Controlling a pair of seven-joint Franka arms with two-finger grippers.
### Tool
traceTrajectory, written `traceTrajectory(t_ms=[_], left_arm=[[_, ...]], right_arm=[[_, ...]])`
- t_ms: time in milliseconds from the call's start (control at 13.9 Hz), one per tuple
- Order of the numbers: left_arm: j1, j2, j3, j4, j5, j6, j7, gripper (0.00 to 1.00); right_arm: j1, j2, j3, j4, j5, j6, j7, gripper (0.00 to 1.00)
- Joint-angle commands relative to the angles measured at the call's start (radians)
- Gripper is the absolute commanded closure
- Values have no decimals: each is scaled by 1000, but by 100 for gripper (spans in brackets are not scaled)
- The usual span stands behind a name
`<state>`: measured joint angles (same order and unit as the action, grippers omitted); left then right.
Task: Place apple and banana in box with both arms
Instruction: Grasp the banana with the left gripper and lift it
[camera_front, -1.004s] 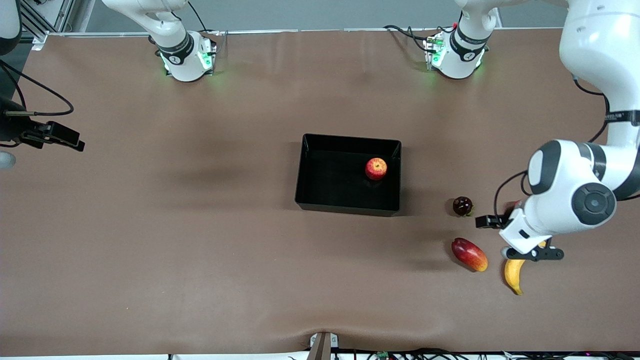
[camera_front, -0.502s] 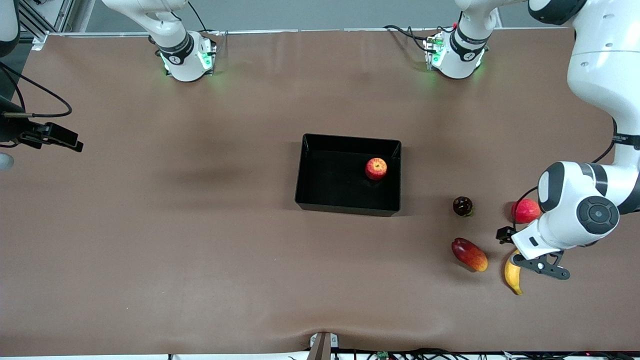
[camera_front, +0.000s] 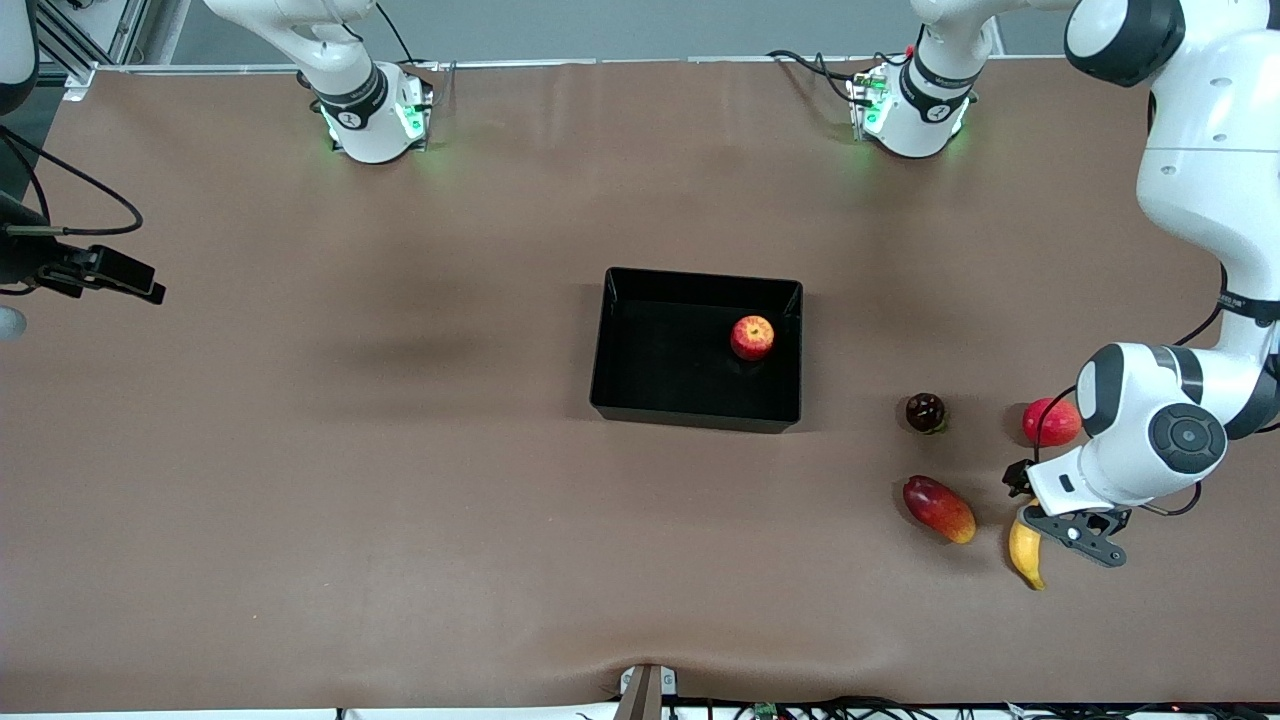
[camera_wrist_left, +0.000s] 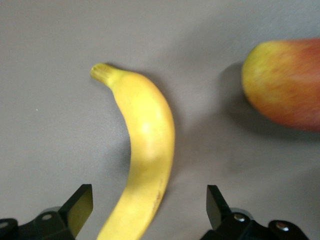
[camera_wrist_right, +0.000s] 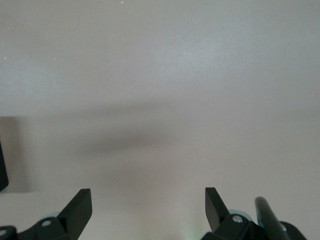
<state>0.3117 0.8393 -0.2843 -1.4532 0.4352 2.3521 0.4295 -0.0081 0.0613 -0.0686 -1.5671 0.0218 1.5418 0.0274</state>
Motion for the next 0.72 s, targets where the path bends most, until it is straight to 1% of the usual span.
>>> traceTrajectory(t_ms=[0, 72, 143, 215, 287, 359, 430, 502, 645], left_arm=[[24, 38, -12, 13, 13, 42, 28, 0], [27, 41, -12, 11, 11, 42, 28, 0], [29, 41, -12, 11, 10, 42, 29, 5], [33, 41, -12, 8, 10, 42, 32, 30], [40, 38, -12, 7, 13, 42, 34, 66], [40, 32, -12, 7, 13, 41, 32, 92], [41, 27, -12, 7, 13, 39, 34, 100], [46, 24, -13, 7, 14, 38, 35, 100], [49, 14, -13, 13, 13, 38, 104, 100]], right_arm=[[-7, -6, 4, -10, -16, 8, -10, 0], [-7, -6, 4, -10, -16, 8, -10, 0], [-9, -6, 4, -10, -16, 8, -10, 0], [-9, -6, 4, -10, -16, 8, -10, 0], [-10, -6, 4, -10, -16, 8, -10, 0], [-10, -5, 4, -10, -16, 8, -10, 0], [-12, -1, 3, -10, -16, 6, -10, 0], [-12, -1, 1, -10, -16, 6, -10, 0], [-15, 0, 1, -10, -16, 6, -10, 0]])
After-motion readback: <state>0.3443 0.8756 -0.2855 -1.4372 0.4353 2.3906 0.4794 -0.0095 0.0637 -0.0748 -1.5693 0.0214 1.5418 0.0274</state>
